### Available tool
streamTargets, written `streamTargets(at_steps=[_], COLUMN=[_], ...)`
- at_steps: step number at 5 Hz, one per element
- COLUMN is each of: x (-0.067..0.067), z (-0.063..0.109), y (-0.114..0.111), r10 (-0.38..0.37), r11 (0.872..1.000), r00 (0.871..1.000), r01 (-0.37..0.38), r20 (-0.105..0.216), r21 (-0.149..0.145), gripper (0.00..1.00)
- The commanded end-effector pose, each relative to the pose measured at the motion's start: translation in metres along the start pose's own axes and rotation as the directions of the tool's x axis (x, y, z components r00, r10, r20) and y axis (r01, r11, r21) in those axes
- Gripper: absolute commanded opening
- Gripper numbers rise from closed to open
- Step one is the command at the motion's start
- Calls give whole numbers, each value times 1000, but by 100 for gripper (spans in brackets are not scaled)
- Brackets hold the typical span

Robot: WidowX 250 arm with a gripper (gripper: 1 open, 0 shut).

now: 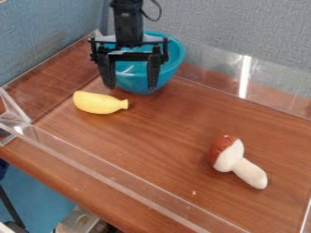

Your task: Put the yellow object in the blue bowl

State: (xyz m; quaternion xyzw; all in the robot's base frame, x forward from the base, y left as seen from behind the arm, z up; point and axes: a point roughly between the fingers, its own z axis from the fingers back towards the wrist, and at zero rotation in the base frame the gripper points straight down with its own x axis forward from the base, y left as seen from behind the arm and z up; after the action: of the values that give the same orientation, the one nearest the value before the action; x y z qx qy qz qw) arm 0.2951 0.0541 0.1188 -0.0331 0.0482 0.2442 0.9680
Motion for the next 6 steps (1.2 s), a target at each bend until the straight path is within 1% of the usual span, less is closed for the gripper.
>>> streamTargets(at_steps=[1,2,3,4,5,6], x=[2,2,4,12,21,26], z=[25,23,21,25,31,44], y=[-10,-19,-28,-27,-18,-8], r10=[61,147,241,370,496,517], r11=[997,986,964,921,856,838], r00=[995,986,968,927,867,856], r01=[-57,-140,-232,-357,-481,-501], r20=[81,76,66,57,40,18], r21=[-55,-90,-128,-157,-191,-216], gripper=[100,100,100,100,100,100])
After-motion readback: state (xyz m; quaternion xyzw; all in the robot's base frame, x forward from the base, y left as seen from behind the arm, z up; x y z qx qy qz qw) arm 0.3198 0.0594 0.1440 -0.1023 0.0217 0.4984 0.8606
